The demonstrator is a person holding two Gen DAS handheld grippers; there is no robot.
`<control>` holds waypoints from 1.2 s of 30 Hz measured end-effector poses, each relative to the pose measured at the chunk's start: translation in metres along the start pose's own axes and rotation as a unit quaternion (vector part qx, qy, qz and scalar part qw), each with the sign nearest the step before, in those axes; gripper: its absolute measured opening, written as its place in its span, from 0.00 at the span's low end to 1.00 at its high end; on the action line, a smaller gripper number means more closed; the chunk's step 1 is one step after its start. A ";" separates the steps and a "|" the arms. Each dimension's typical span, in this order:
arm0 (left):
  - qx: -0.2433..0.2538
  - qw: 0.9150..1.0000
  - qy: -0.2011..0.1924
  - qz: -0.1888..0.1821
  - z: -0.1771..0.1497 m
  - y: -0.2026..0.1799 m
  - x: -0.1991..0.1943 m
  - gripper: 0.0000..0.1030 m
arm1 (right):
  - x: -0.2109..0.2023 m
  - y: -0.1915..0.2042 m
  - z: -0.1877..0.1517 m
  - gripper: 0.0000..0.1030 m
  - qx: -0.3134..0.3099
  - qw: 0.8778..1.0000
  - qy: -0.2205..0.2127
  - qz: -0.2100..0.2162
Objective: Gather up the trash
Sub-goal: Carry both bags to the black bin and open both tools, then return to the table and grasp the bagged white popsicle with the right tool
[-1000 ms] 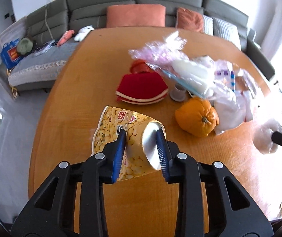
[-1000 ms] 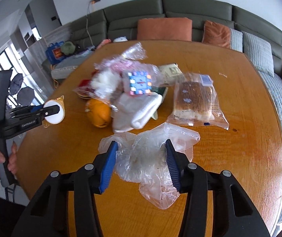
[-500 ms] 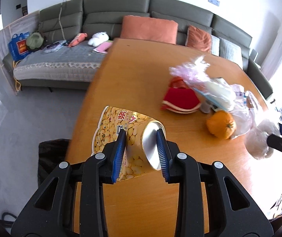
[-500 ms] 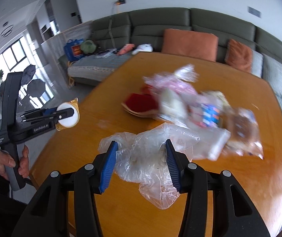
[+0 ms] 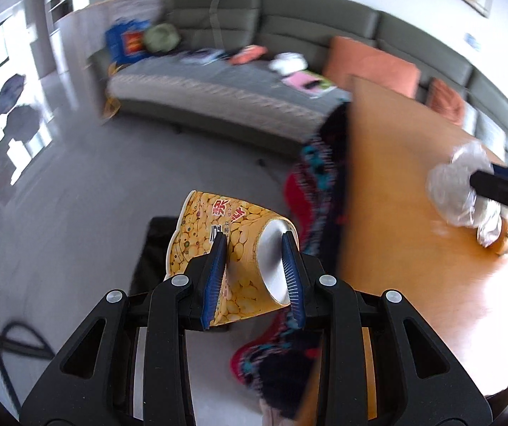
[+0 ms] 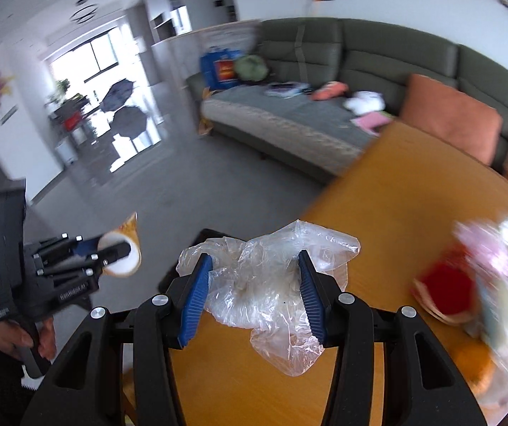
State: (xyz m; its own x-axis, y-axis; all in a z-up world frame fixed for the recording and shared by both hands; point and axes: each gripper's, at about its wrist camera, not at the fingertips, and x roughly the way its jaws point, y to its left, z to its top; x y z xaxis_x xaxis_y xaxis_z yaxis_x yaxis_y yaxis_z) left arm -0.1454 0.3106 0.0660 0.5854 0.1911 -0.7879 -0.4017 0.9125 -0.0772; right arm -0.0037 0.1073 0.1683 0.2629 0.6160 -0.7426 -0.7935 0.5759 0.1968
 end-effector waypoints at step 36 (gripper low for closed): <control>-0.112 0.989 0.048 0.079 0.013 0.107 0.059 0.94 | 0.150 0.077 0.114 0.82 -0.001 0.996 0.050 0.074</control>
State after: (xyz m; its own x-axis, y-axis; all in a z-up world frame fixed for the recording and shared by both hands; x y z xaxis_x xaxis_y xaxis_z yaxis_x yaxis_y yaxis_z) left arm -0.1447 0.4240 0.0194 0.4384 0.2801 -0.8540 -0.6349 0.7691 -0.0737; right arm 0.0374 0.3051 0.1454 0.0868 0.6374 -0.7656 -0.8206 0.4815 0.3079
